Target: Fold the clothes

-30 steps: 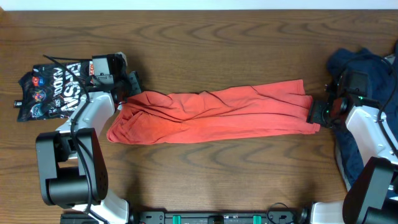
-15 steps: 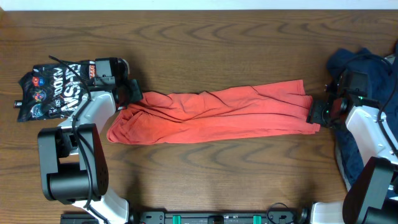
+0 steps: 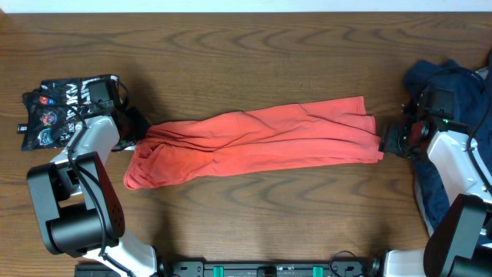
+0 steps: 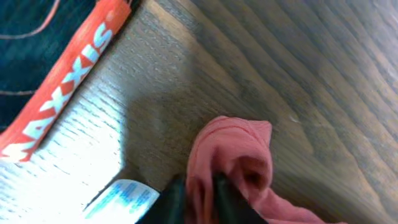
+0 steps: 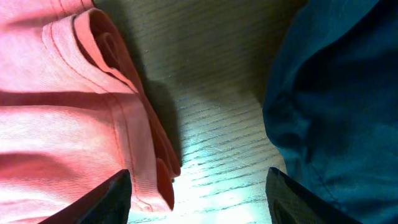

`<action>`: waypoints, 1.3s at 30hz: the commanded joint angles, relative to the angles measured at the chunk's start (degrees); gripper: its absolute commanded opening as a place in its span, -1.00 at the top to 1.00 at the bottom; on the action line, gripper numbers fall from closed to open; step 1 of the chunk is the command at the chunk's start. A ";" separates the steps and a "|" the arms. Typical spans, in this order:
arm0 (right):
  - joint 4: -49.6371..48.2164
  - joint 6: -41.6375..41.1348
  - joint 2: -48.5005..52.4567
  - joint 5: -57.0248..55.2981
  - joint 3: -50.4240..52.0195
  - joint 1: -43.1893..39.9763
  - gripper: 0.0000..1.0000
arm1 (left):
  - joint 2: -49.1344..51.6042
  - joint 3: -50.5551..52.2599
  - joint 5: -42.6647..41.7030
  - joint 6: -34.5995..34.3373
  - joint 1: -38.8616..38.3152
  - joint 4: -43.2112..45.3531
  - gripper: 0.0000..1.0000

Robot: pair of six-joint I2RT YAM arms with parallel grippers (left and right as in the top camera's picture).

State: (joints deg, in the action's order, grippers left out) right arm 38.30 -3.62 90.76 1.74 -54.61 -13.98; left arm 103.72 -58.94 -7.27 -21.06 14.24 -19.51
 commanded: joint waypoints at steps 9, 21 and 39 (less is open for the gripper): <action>-1.51 9.14 0.35 16.15 0.35 -0.31 -0.51 | -11.69 -3.34 0.33 7.85 -0.15 -3.80 -0.25; -11.58 12.26 11.50 25.29 0.35 3.45 -0.67 | -19.80 -2.86 0.22 6.84 -4.81 -21.64 -0.95; -14.97 0.13 9.99 2.62 -2.38 2.34 0.98 | -19.82 -2.80 0.22 6.84 -4.85 -28.26 -0.96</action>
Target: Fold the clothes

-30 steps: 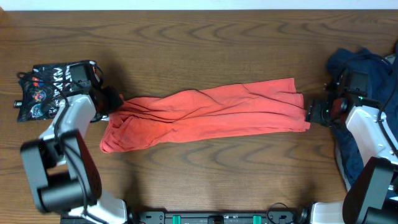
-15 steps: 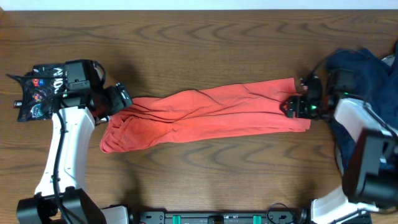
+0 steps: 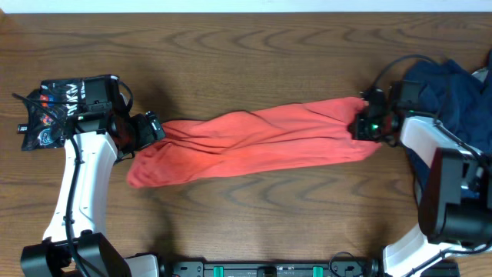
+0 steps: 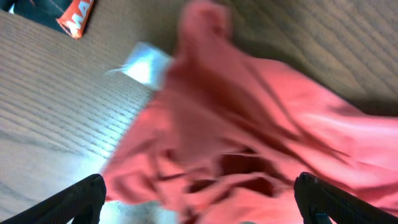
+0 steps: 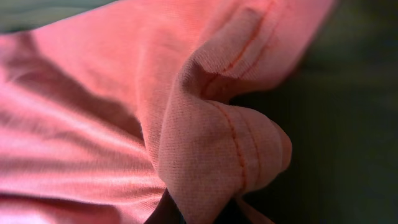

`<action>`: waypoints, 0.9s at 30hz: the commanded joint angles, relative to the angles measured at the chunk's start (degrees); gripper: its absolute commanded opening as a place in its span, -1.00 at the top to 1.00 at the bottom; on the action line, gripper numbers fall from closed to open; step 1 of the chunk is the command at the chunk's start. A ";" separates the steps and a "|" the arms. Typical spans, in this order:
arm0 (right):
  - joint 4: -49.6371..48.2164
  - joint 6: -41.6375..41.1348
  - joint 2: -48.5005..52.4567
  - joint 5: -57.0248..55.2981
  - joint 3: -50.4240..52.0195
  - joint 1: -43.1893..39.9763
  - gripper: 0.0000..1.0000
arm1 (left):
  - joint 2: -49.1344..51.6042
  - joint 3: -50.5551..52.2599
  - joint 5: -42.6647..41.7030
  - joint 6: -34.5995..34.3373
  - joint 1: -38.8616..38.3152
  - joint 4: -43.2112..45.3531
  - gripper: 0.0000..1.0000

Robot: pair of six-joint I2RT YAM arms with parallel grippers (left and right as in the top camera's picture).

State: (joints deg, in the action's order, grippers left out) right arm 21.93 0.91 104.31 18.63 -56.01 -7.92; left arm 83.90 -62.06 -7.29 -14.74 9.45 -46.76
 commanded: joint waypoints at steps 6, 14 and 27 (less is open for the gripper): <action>9.70 -2.08 -10.64 -21.77 -5.51 -4.96 0.98 | 0.00 0.33 0.24 0.55 -0.07 -2.47 -0.96; 17.46 -4.74 -11.37 -17.18 -5.97 4.31 0.98 | 0.00 0.35 0.22 0.52 -0.07 -3.58 -0.96; 12.92 -16.41 -8.92 -16.22 -5.86 26.38 0.67 | 0.02 1.64 0.20 0.52 -0.07 -3.76 -0.97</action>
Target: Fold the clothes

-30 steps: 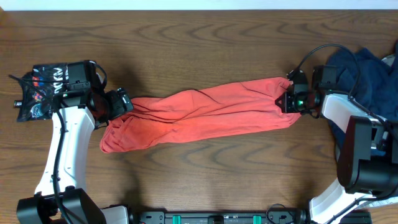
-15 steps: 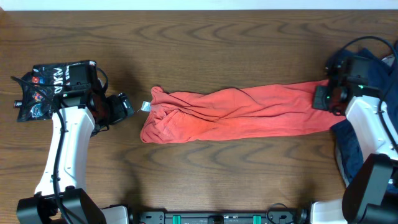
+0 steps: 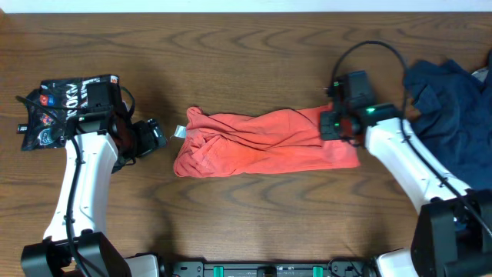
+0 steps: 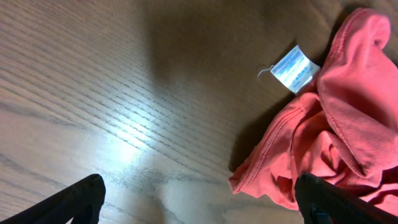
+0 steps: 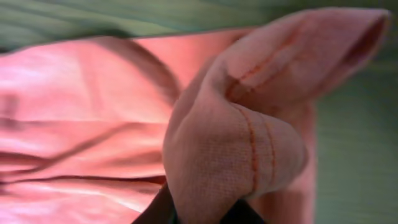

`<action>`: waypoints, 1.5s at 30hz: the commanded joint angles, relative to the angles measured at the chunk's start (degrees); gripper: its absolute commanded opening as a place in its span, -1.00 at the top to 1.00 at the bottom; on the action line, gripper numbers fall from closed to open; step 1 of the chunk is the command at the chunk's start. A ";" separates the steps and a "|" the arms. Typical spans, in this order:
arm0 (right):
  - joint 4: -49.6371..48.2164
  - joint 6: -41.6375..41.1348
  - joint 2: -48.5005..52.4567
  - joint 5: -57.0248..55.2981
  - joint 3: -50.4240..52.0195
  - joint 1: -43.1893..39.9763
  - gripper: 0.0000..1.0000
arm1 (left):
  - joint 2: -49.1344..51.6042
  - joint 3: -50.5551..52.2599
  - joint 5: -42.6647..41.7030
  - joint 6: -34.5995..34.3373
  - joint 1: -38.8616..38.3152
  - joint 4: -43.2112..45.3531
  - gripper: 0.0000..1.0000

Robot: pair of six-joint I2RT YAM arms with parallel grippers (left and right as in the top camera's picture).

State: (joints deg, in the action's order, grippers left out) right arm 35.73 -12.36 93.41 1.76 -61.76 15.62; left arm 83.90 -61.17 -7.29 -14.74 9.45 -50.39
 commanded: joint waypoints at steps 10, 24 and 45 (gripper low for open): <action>-10.93 -3.85 7.04 14.12 -0.11 9.18 -0.29 | 0.02 0.74 0.22 0.52 -0.07 -0.11 -0.97; -14.88 -0.22 4.22 12.26 -0.17 6.49 -0.59 | 0.02 0.74 0.22 0.55 -0.07 -0.15 -0.97; -7.78 -1.95 9.29 7.02 1.51 7.10 -0.39 | 0.02 0.74 0.22 0.55 -0.07 -0.13 -0.97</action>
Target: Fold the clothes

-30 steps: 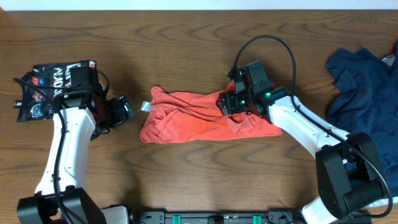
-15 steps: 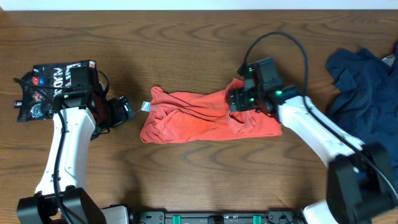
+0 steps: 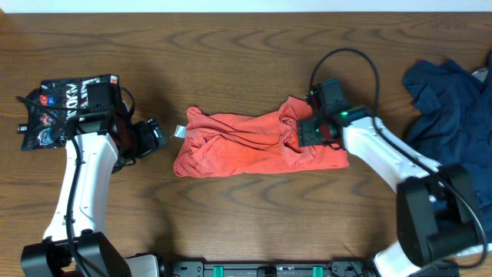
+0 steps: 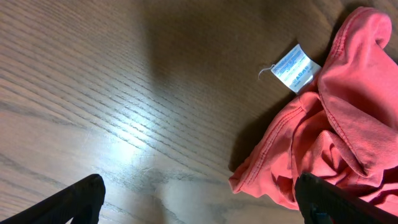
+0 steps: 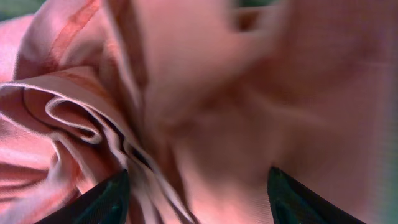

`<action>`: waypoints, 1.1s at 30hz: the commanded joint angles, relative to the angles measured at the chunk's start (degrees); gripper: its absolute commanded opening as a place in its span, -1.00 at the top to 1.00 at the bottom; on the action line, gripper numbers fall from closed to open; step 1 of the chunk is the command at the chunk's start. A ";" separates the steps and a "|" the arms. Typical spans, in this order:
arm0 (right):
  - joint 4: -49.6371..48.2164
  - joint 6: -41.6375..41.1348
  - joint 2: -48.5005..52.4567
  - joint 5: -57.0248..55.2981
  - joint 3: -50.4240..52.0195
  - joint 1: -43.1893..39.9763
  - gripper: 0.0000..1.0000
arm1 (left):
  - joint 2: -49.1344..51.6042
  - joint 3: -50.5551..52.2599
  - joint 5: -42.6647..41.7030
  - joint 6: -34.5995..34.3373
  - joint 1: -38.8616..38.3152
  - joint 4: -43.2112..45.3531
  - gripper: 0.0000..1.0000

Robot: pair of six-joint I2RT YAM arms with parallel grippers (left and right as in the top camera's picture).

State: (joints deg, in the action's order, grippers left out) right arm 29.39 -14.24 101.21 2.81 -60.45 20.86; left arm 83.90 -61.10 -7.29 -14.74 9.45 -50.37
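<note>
The red garment (image 3: 246,142) lies bunched across the middle of the table. Its right end is doubled back into a raised lump (image 3: 290,115). My right gripper (image 3: 302,132) is low over that lump and open. In the right wrist view, its fingertips (image 5: 109,196) stand wide apart with red cloth (image 5: 205,124) filling the space between them (image 5: 196,199). My left gripper (image 3: 151,138) is open over bare wood just left of the garment's left end (image 4: 336,124). A white label (image 4: 295,68) sticks out there, and nothing lies between the left fingers (image 4: 81,199).
A dark blue garment (image 3: 450,100) is heaped at the right edge of the table. A black printed bag (image 3: 65,104) lies at the far left, behind my left arm. Cables run over the right arm.
My right gripper was shut on the garment's right end. It is now open and farther left, and that end lies doubled back on the garment. The left arm has not moved.
The garment lay stretched long, with my left gripper shut on its left end and the right gripper open beside its right end. Then the left was open and the right shut on the right end. The garment then lay shorter, and the right end is now let go.
</note>
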 commanded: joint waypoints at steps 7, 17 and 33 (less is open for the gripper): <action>-9.84 11.80 2.69 34.53 0.17 5.79 -0.43 | 0.02 0.68 0.22 0.55 -0.07 -0.17 -0.97; -16.37 7.72 0.39 34.49 -0.68 4.59 -0.59 | 0.13 1.18 -1.09 0.55 -0.07 -0.44 -0.96; -4.59 7.45 0.39 31.08 -0.66 6.23 -0.56 | 1.29 1.97 -1.05 0.59 -0.07 -0.33 -0.96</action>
State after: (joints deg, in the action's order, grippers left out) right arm 24.80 -6.55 103.00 30.35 -60.36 26.13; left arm 84.66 -59.64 -8.16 -14.74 9.45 -50.57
